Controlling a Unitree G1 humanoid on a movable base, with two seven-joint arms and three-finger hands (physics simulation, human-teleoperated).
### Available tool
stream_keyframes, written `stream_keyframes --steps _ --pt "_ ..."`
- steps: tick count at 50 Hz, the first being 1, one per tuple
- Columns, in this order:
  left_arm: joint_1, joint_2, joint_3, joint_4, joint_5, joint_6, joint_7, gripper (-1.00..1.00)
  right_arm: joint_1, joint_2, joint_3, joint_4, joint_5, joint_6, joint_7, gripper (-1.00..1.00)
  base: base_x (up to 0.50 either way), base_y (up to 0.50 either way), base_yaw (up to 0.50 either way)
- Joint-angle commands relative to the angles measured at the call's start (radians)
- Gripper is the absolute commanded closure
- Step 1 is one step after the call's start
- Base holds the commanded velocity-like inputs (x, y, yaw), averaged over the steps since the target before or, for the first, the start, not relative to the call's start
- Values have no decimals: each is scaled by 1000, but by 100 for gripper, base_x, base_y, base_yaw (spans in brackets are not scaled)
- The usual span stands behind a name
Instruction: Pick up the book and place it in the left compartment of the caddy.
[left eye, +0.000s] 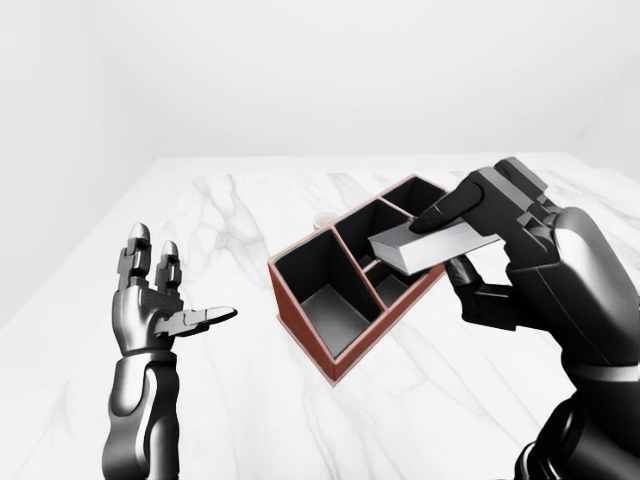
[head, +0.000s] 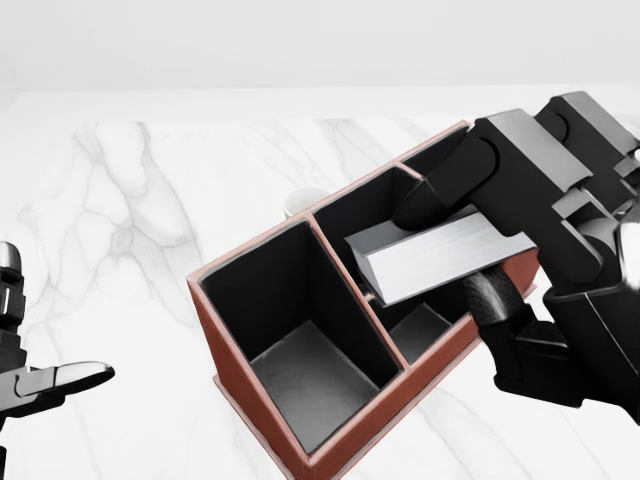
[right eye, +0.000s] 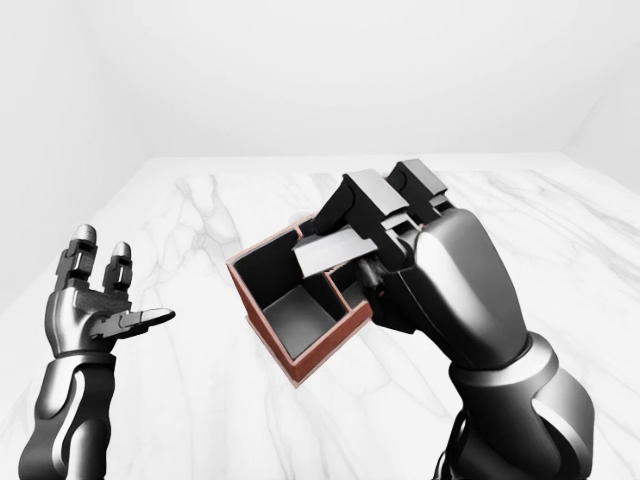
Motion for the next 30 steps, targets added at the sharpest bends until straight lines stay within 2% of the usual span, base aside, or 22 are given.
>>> stream_keyframes --steps 1,8,30 --pt "1 0 -1 -6 -1 0 3 -100 50 -71 -5 -1 304 0 0 100 0 0 0" --pt "-1 1 3 -8 -3 0 3 -100 68 -109 27 76 397 0 0 100 0 0 0" --pt "0 0 0 -6 1 0 1 -100 50 -103 53 204 451 0 0 100 0 0 0"
